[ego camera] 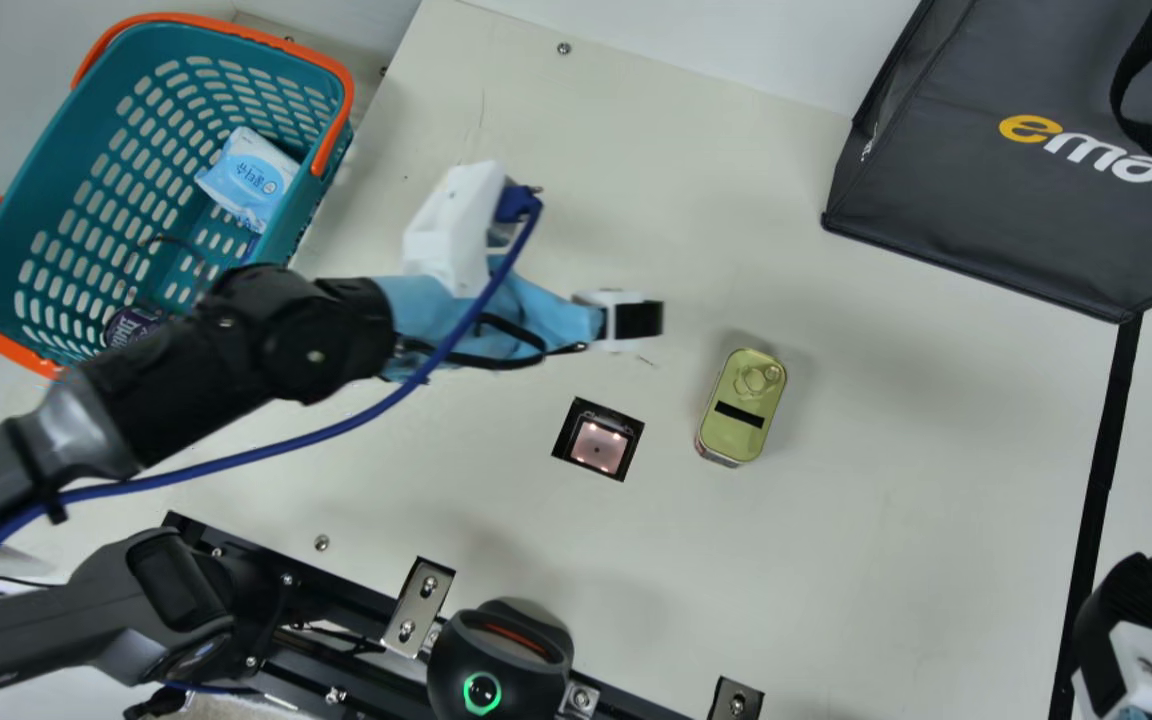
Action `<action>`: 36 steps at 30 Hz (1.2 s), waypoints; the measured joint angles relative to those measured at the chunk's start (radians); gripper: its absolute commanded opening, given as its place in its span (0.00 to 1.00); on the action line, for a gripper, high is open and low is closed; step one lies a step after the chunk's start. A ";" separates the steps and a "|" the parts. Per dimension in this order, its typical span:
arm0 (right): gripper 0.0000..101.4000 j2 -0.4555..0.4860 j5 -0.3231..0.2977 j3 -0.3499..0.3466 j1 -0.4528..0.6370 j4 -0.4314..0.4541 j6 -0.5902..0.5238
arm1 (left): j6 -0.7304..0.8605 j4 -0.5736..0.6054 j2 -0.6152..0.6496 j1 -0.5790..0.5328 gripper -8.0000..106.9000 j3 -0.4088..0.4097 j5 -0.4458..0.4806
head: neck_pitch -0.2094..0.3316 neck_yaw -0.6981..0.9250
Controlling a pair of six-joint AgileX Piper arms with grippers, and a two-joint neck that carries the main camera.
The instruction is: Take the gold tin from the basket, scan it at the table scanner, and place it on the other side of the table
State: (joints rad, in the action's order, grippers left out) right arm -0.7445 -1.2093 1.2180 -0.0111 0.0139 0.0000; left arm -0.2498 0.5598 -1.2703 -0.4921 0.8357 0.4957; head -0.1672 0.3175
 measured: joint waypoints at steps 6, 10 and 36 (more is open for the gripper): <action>0.94 0.000 0.000 0.000 0.000 0.000 0.000 | 0.216 0.081 0.103 0.162 0.85 -0.043 0.094 | 0.000 0.000; 0.94 0.000 0.000 0.000 0.000 0.000 0.000 | 0.339 0.057 0.162 0.270 0.85 -0.053 0.156 | 0.000 0.000; 0.94 0.000 0.000 0.000 0.000 0.000 0.000 | 0.223 -0.404 0.347 0.428 0.85 0.123 0.474 | 0.000 0.002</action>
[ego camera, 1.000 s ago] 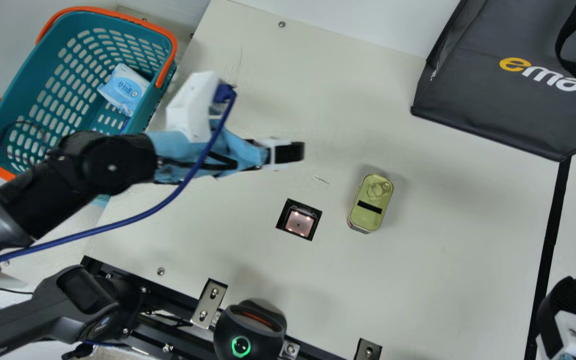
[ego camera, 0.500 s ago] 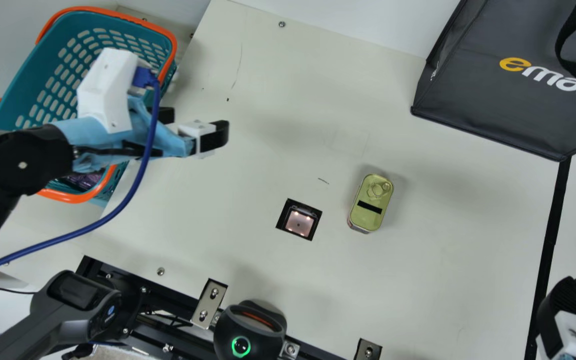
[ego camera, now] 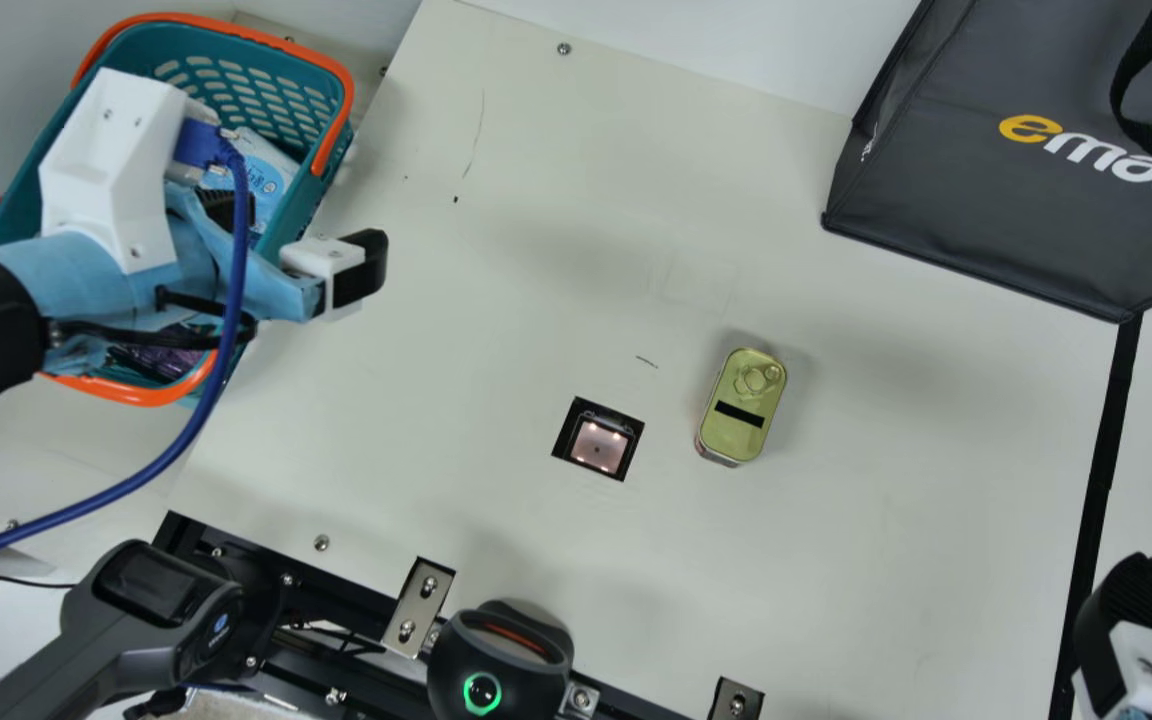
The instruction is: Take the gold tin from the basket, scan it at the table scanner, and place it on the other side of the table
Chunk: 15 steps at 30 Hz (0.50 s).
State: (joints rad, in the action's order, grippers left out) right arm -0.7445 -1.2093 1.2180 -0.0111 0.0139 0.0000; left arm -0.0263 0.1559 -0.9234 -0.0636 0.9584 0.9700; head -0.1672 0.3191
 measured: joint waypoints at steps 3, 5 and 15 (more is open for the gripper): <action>0.94 0.000 0.000 0.000 0.000 0.000 0.000 | 0.000 0.000 0.000 0.000 0.85 0.000 0.000 | 0.000 0.000; 0.94 0.000 0.000 0.000 0.000 0.000 0.000 | 0.000 0.000 0.000 0.000 0.85 0.000 0.000 | 0.000 -0.015; 0.94 0.000 0.000 0.000 0.000 0.000 0.000 | 0.000 0.000 0.000 0.000 0.85 0.000 0.002 | -0.002 -0.232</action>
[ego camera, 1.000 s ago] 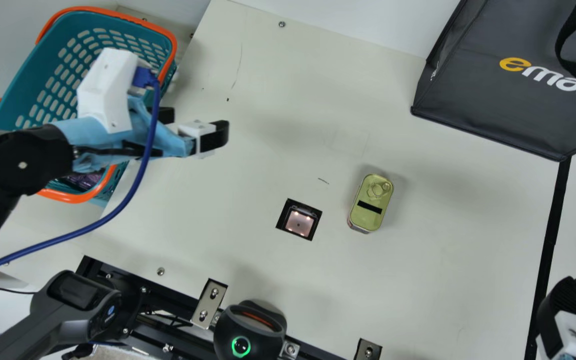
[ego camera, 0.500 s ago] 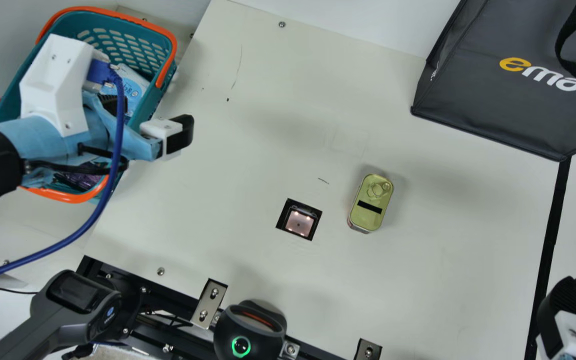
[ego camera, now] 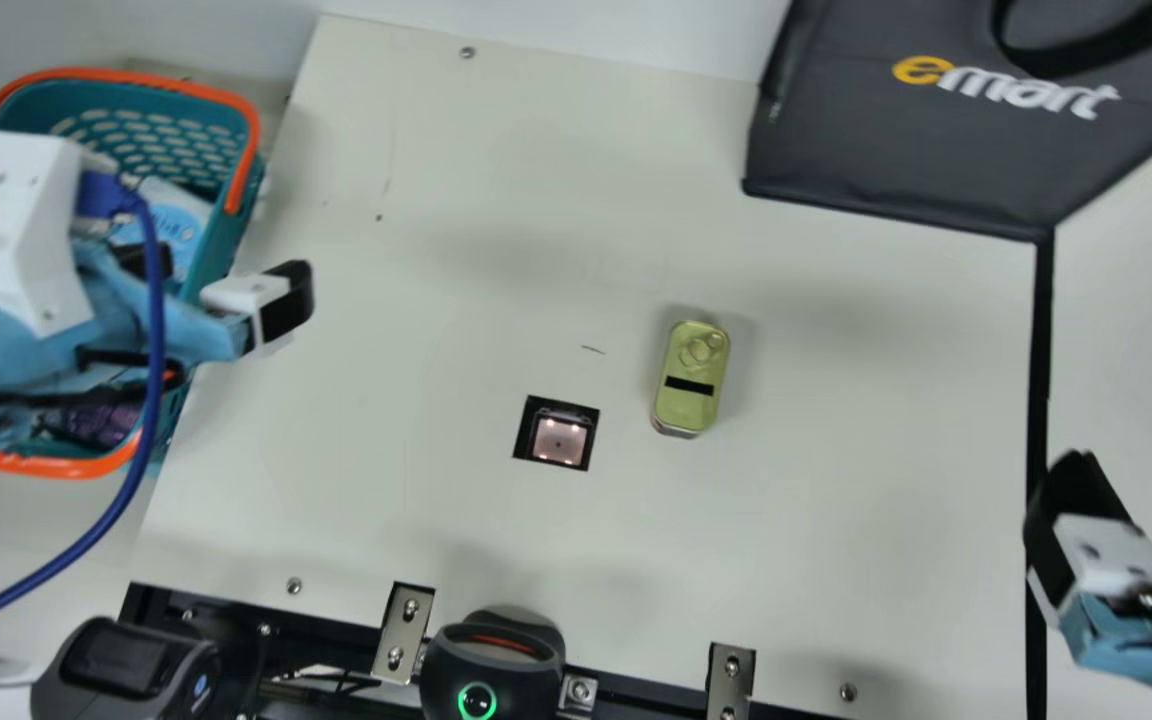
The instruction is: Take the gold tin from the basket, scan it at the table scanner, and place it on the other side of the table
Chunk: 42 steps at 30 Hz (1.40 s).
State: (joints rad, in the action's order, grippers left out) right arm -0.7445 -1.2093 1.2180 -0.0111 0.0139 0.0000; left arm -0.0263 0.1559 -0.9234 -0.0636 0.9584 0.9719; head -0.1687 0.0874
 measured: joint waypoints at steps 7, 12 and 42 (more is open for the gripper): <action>0.94 0.000 0.000 0.000 0.000 0.000 0.000 | 0.000 0.000 0.000 0.000 0.85 0.000 0.000 | 0.000 -0.114; 0.94 -0.012 0.001 0.004 -0.022 0.000 -0.017 | 0.000 0.000 0.000 0.000 0.85 0.000 0.000 | 0.000 -0.115; 0.94 -0.323 -0.008 0.074 -0.363 0.031 0.101 | 0.000 0.000 0.000 0.000 0.85 0.000 0.000 | 0.002 -0.115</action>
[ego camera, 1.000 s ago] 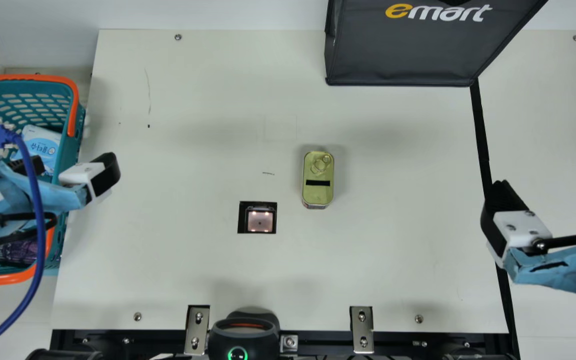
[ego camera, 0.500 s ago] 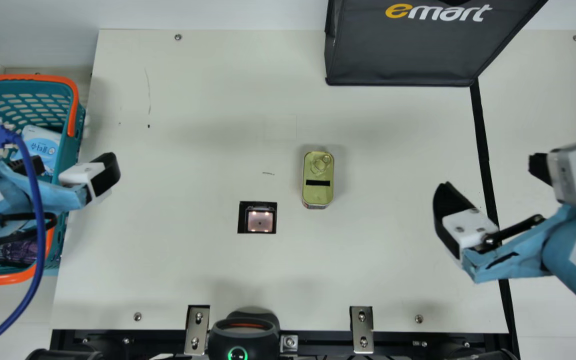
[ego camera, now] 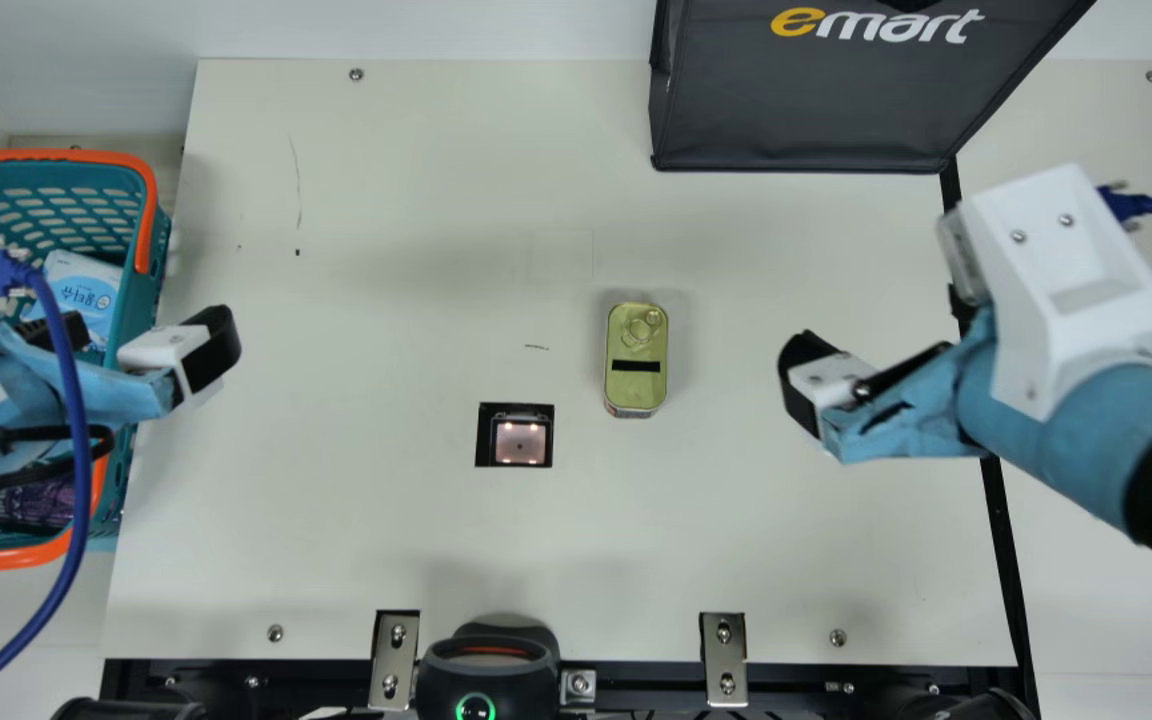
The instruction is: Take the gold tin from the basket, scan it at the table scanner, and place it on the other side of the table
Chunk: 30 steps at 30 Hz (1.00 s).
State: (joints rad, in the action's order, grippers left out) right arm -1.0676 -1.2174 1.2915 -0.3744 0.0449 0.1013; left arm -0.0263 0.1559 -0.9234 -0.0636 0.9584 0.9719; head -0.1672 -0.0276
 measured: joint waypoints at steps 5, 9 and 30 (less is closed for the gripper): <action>0.94 -0.072 0.000 0.020 -0.098 0.059 0.119 | 0.000 0.000 0.000 0.000 0.85 0.000 0.000 | 0.000 0.000; 0.94 -0.130 0.001 0.037 -0.177 0.087 0.218 | 0.000 0.000 0.000 0.000 0.85 0.000 0.000 | -0.002 0.000; 0.94 -0.393 0.059 0.058 -0.369 0.142 0.560 | 0.000 0.000 0.000 0.000 0.85 0.000 0.000 | -0.002 0.000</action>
State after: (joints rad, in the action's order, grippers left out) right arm -1.4602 -1.1586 1.3494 -0.7439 0.1869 0.6618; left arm -0.0263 0.1559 -0.9234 -0.0636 0.9584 0.9719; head -0.1687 -0.0276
